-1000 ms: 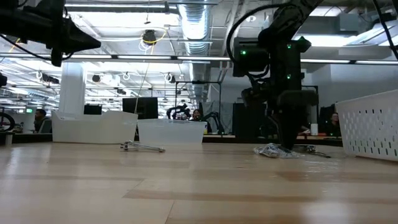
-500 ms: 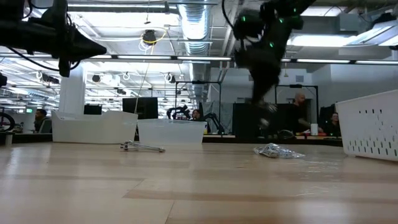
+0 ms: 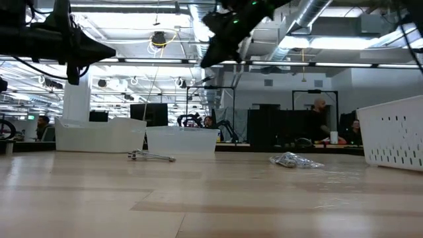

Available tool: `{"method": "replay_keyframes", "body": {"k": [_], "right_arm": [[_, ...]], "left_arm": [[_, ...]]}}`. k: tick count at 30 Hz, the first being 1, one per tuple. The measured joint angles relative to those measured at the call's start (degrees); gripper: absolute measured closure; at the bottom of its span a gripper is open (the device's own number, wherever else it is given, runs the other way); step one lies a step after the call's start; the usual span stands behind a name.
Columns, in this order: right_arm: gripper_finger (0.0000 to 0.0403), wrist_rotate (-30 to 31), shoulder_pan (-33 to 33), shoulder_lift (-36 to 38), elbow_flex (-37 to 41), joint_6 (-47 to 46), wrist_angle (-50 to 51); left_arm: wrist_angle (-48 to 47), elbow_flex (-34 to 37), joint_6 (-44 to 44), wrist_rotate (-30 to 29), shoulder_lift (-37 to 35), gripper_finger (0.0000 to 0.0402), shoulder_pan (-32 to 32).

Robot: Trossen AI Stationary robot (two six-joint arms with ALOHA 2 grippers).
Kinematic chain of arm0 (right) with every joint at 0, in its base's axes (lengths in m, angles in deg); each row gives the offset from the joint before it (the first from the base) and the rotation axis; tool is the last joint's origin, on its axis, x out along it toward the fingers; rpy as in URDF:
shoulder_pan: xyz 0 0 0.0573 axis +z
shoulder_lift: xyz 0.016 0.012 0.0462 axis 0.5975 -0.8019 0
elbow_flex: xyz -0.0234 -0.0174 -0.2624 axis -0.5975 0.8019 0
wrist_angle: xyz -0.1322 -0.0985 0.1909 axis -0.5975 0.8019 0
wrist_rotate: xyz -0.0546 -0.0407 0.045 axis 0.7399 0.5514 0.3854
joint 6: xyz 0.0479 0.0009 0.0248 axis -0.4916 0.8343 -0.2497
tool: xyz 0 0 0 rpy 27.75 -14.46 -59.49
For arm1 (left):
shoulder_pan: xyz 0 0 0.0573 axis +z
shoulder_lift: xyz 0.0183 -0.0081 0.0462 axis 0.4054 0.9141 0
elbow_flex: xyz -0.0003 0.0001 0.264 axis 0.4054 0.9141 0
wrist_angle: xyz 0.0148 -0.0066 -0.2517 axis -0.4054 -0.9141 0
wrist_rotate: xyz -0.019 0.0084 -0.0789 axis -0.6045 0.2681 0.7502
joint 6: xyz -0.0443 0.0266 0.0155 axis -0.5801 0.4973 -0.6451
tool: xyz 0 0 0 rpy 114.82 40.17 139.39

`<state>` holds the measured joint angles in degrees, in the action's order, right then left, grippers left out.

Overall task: Pick & Place Travel size toiletries
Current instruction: Put the silver nail cutter into the transparent bin

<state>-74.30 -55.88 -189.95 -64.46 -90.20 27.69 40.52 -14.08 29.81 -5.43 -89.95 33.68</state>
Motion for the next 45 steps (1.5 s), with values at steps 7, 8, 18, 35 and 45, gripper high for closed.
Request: {"method": "replay_keyframes", "body": {"k": [7,8,18,35,45], "right_arm": [[0.0403,0.4,-2.1,-13.0,-15.0,1.9,0.3],[0.0403,0.5,-2.5,-14.8,-16.9,2.1,1.2],[0.0403,0.0,-4.3,-25.1,-28.0,2.0,5.3],[0.033,3.3,-4.6,-26.2,-28.5,1.8,7.7],[0.0207,0.3,-4.2,-21.2,-29.2,-6.8,21.5]], "left_arm": [[0.5,0.0,0.0,0.8,0.0,0.04,0.0],[0.5,0.0,0.0,0.8,0.0,0.04,0.0],[0.6,0.0,0.2,1.1,0.0,0.04,0.0],[0.4,0.0,0.4,1.1,0.0,0.04,0.0],[0.4,0.0,0.4,1.1,0.0,0.04,0.0]]}}
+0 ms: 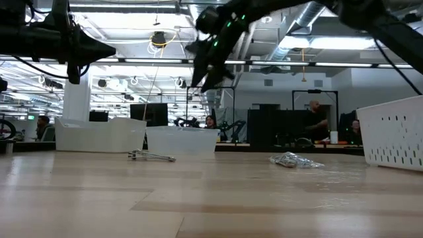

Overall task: Pick & Place Travel size toiletries
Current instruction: Put the silver nail cutter into the transparent bin

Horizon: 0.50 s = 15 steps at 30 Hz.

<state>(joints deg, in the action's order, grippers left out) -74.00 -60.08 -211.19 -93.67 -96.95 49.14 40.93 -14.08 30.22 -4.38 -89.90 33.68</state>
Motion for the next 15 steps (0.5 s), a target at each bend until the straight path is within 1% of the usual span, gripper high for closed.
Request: {"method": "replay_keyframes", "body": {"k": [2,4,7,9,11,15], "right_arm": [[0.0188,-3.0,0.5,2.1,-0.1,-3.2,5.9],[0.0175,-3.8,1.8,3.4,0.0,-5.4,12.4],[0.0169,-1.8,4.8,5.0,0.1,-8.1,22.0],[0.0169,-0.1,7.3,6.0,0.9,-10.0,26.6],[0.0168,1.6,10.2,6.7,3.1,-12.7,29.5],[0.0168,3.0,16.2,8.4,10.5,-18.7,29.6]], "left_arm": [[0.0,0.0,0.0,0.0,0.0,0.04,0.0],[0.0,0.0,0.0,0.0,0.0,0.04,0.0],[0.0,0.0,0.0,0.0,0.0,0.04,0.0],[0.0,0.0,0.0,0.0,0.0,0.04,0.0],[0.0,0.0,0.1,0.0,0.0,0.04,0.0],[0.0,0.0,0.2,0.0,0.0,0.04,0.0]]}}
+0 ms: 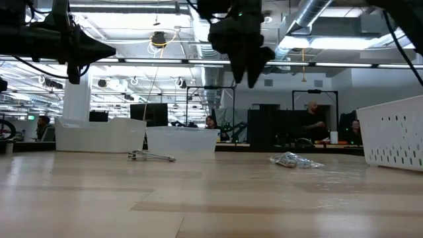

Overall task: Pick & Place Travel size toiletries
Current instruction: Put the silver nail cutter into the transparent bin

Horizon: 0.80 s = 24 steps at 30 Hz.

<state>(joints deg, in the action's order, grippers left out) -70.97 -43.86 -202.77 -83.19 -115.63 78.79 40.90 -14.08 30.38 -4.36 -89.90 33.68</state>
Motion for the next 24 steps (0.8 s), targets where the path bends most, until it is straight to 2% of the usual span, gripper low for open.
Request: {"method": "replay_keyframes", "body": {"k": [7,14,18,24], "right_arm": [[0.0168,-1.7,6.3,8.6,20.2,-14.9,-9.0],[0.0168,-3.2,8.2,17.3,38.5,-26.5,-22.4],[0.0168,-3.4,8.3,18.4,44.2,-28.5,-28.5],[0.0174,-3.5,8.7,15.5,46.6,-28.4,-33.1]], "left_arm": [[-0.1,0.0,0.1,0.0,0.0,0.04,0.0],[-0.2,0.0,0.0,0.0,0.0,0.04,0.0],[-0.2,0.0,0.0,0.0,0.0,0.04,0.0],[-0.2,0.0,0.0,0.0,0.0,0.04,0.0]]}}
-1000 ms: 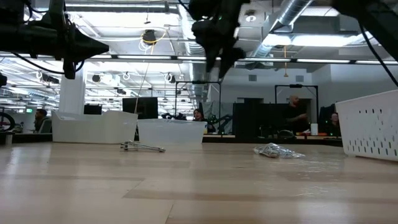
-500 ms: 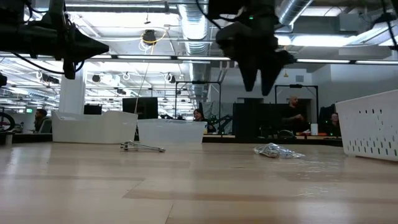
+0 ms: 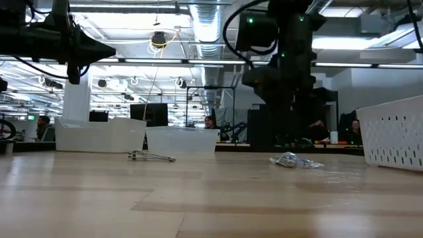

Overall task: Pick & Place Travel size toiletries
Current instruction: Put the silver nail cutter into the transparent bin

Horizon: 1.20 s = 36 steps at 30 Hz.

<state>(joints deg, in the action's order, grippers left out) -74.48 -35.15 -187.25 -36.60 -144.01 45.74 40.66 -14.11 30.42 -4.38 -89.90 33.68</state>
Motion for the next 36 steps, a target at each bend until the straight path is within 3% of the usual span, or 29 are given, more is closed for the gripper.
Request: {"method": "replay_keyframes", "body": {"k": [26,36], "right_arm": [[0.0189,-0.7,3.3,-2.8,5.0,-1.7,-6.7],[0.0237,0.2,-0.7,-3.6,5.0,2.7,-6.2]], "left_arm": [[0.0,0.0,-0.2,0.0,0.1,0.04,0.0],[0.0,0.0,-0.2,0.0,0.1,0.04,0.0]]}}
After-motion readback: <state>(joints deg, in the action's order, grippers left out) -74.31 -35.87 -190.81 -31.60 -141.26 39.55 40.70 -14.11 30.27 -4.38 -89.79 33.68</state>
